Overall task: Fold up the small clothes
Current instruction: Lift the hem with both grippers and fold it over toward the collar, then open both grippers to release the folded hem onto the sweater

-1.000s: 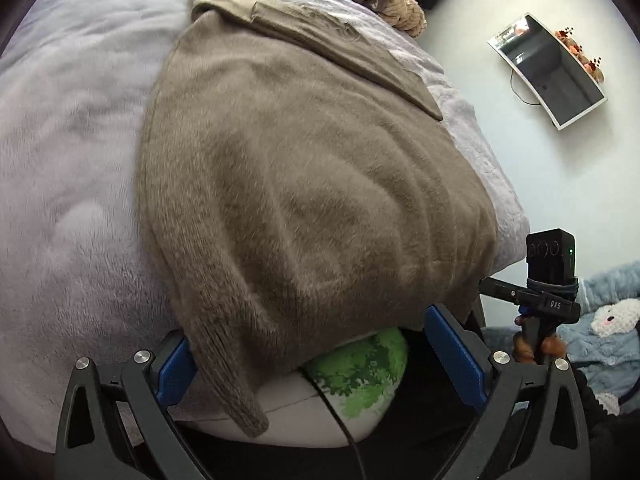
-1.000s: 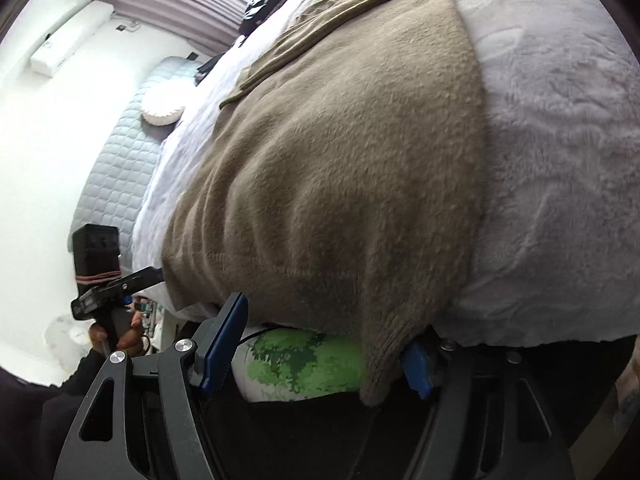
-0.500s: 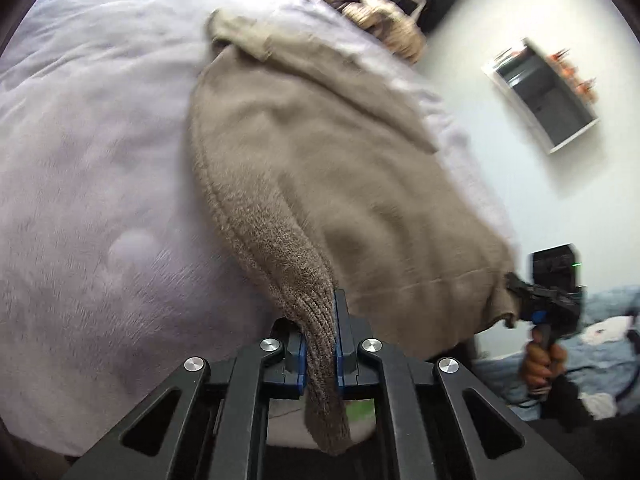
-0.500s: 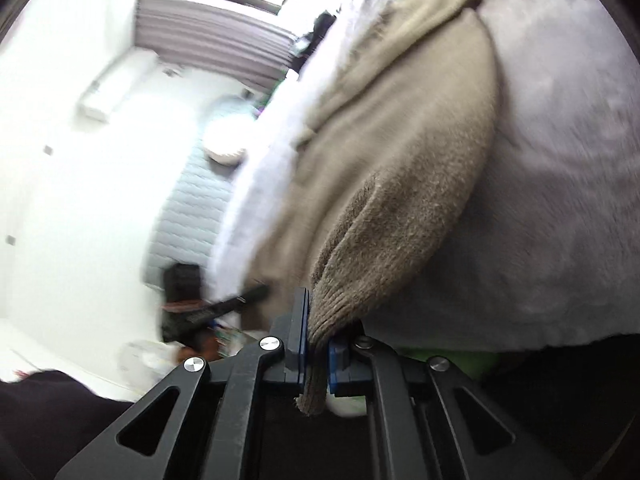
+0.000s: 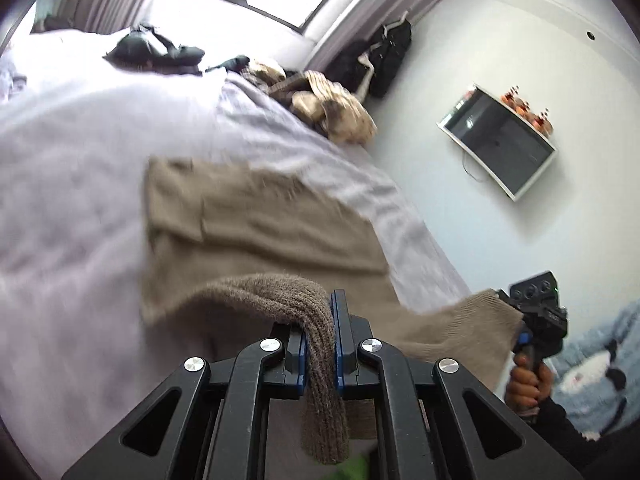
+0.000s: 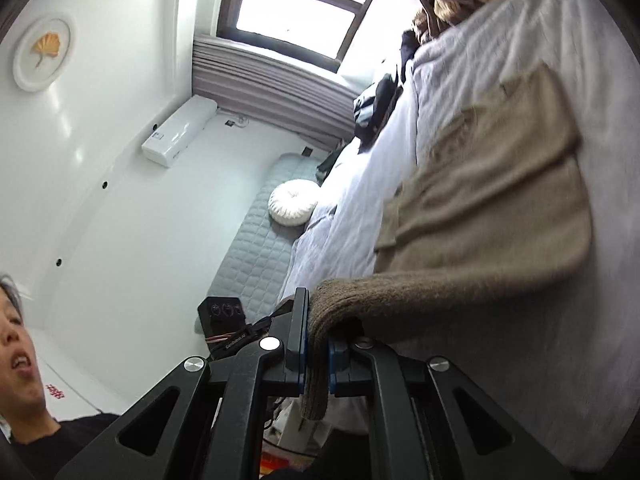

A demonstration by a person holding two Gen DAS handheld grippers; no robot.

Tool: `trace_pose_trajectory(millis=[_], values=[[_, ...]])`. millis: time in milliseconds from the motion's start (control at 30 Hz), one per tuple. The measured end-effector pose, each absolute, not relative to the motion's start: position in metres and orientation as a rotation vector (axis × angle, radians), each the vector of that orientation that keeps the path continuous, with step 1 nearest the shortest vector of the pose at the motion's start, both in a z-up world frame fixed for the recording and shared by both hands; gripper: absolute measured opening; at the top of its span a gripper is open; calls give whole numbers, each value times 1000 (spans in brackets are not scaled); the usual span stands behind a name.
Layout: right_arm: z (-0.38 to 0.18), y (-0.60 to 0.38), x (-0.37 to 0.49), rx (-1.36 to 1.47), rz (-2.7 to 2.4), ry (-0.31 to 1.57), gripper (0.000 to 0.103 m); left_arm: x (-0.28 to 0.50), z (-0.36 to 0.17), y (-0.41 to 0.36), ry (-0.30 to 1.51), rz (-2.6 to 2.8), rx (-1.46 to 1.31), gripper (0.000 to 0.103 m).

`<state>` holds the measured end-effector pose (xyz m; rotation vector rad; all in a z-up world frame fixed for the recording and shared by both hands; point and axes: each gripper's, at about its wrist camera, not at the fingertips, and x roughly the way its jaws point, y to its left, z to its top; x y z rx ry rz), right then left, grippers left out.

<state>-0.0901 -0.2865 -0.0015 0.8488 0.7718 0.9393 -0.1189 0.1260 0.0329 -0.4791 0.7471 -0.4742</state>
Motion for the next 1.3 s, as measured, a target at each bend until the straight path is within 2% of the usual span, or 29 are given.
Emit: trace_pose_trajectory(millis=[167,333,600,700,767,900,1000,1067,1200,1233,1267,1300], values=[[27,-291,-22,826,887,744,8,-52,50,135,729,-425,-453,11],[24,-296,60,825,761,772,8,15,43,137,759,-371,-466,11],[-66,-286,172,844,609,934,8,118,-29,125,910,-257,-390,11],[-97,-287,192,884,563,971,8,137,-61,127,973,-191,-364,13],[-113,-287,201,893,540,996,11,144,-79,129,1026,-155,-373,18],[-120,-295,205,934,513,1006,13,141,-85,135,1025,-146,-403,18],[-103,-301,199,899,496,961,24,130,-66,135,965,-161,-378,18],[-88,-305,187,855,483,929,41,125,-53,132,945,-172,-356,18],[-71,-310,177,830,472,889,45,119,-34,118,913,-190,-257,18],[-68,-311,174,832,476,884,45,118,-32,115,911,-195,-237,22],[-66,-311,170,830,481,882,45,116,-31,113,908,-202,-221,53],[-65,-311,168,823,482,881,45,114,-31,112,899,-194,-205,78]])
